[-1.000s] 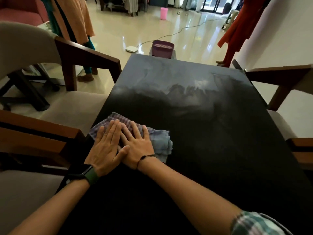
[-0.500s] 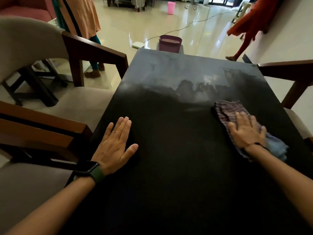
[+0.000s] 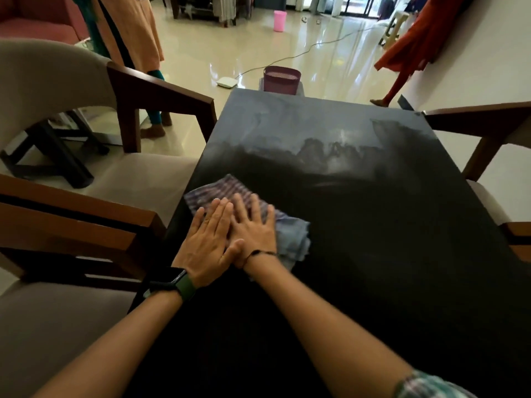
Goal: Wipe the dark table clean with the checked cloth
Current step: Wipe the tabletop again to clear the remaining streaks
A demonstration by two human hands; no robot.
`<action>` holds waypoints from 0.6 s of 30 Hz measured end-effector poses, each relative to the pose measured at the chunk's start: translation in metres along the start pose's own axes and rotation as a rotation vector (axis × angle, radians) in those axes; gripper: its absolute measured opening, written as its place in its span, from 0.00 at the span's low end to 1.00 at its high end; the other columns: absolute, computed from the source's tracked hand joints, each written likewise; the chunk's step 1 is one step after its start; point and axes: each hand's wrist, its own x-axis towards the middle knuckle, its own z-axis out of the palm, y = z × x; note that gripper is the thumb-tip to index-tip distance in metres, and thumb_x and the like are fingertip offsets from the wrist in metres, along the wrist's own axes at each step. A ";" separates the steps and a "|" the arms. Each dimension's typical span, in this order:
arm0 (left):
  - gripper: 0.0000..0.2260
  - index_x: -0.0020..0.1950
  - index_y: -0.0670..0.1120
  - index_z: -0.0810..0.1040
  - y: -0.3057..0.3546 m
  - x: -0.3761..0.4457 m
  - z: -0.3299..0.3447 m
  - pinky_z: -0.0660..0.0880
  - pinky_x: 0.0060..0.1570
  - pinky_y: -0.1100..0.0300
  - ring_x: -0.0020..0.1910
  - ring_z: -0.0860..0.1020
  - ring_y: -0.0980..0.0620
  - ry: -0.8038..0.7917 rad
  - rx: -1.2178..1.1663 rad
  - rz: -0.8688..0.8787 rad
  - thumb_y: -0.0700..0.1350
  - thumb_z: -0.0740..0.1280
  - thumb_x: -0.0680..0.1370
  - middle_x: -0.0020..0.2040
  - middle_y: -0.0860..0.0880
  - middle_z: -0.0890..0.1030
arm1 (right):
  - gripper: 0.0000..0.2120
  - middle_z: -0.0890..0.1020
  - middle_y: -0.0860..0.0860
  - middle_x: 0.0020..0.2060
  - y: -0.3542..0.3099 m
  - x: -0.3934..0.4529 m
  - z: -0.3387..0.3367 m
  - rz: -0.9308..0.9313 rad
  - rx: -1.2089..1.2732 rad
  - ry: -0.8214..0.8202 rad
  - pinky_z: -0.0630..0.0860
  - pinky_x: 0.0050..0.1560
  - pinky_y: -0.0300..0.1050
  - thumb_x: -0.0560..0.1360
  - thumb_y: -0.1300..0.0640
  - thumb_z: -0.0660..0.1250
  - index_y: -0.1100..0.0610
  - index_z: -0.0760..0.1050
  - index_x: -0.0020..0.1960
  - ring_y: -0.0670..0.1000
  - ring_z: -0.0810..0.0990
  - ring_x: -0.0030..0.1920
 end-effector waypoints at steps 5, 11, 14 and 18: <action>0.42 0.72 0.43 0.47 0.025 0.006 0.000 0.37 0.72 0.56 0.74 0.45 0.49 -0.008 -0.108 -0.032 0.70 0.29 0.68 0.75 0.43 0.52 | 0.33 0.39 0.48 0.77 0.018 -0.027 -0.002 -0.115 0.013 -0.045 0.36 0.72 0.64 0.80 0.43 0.52 0.48 0.37 0.77 0.57 0.34 0.75; 0.36 0.74 0.44 0.46 0.138 0.047 0.019 0.36 0.70 0.56 0.74 0.41 0.52 -0.084 -0.226 0.021 0.65 0.37 0.72 0.76 0.46 0.47 | 0.26 0.44 0.44 0.77 0.156 -0.073 -0.008 0.360 0.059 0.065 0.41 0.72 0.62 0.80 0.41 0.47 0.41 0.44 0.76 0.52 0.40 0.76; 0.30 0.73 0.44 0.43 0.171 0.052 0.031 0.34 0.69 0.55 0.74 0.39 0.52 -0.177 -0.221 0.072 0.60 0.44 0.78 0.76 0.46 0.44 | 0.25 0.47 0.43 0.77 0.240 -0.124 -0.010 0.652 0.092 0.089 0.43 0.73 0.62 0.80 0.41 0.45 0.40 0.45 0.76 0.51 0.43 0.76; 0.30 0.73 0.44 0.42 0.178 0.048 0.037 0.34 0.69 0.54 0.74 0.39 0.51 -0.168 -0.135 0.148 0.60 0.44 0.78 0.76 0.46 0.43 | 0.26 0.47 0.46 0.77 0.302 -0.171 -0.014 0.956 0.102 0.092 0.43 0.73 0.63 0.80 0.40 0.43 0.42 0.45 0.76 0.53 0.43 0.76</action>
